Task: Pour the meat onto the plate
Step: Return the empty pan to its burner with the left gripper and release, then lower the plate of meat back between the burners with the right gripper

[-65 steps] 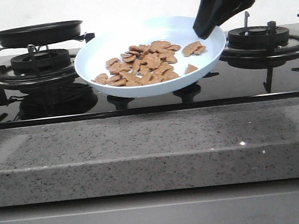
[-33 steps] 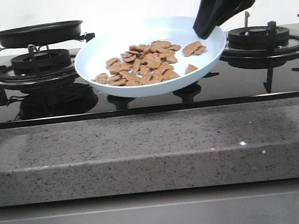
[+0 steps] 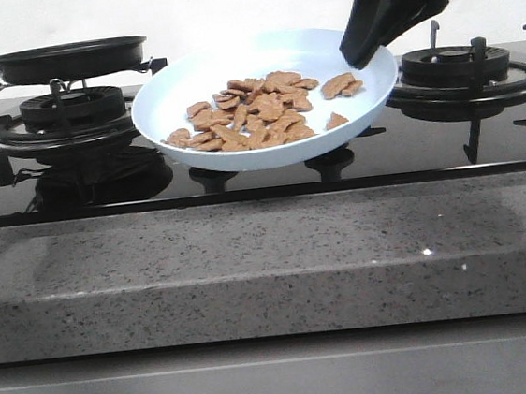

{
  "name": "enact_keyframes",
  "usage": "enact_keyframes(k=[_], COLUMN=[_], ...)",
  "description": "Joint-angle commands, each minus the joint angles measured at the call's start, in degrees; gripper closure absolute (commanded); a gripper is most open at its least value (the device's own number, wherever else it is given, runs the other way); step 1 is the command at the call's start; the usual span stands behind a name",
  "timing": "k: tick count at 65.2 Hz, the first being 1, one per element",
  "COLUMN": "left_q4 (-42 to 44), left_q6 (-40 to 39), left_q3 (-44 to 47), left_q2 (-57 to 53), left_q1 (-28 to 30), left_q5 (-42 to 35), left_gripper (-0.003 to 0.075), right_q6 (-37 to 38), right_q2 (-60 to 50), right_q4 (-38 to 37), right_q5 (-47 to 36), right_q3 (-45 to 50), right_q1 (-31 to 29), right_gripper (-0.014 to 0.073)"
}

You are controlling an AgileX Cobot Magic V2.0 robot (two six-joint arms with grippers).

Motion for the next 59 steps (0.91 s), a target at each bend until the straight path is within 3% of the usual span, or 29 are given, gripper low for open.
enact_keyframes(k=[1, 21, 43, 59], left_q4=[1.65, -2.24, -2.04, -1.16], left_q6=[-2.78, -3.42, -3.42, -3.42], left_q3=[4.15, 17.93, 18.89, 18.89], left_q2=[-5.09, -14.02, -14.60, -14.60], left_q1=[-3.59, -6.21, -6.21, -6.21], left_q5=[-5.89, -10.65, -11.63, -14.18], left_gripper=[0.0176, 0.0176, 0.0176, 0.0176], right_q6=[-0.49, -0.49, -0.49, -0.49], right_q2=[-2.61, -2.61, -2.28, 4.30], right_q4=[1.79, 1.79, 1.79, 3.80], right_q5=[-2.57, -2.57, 2.54, 7.67], right_q3=[-1.48, -1.54, -10.65, -21.80], right_q1=[-0.16, -0.16, -0.97, -5.56], right_gripper=[0.0663, 0.0663, 0.0663, 0.0663])
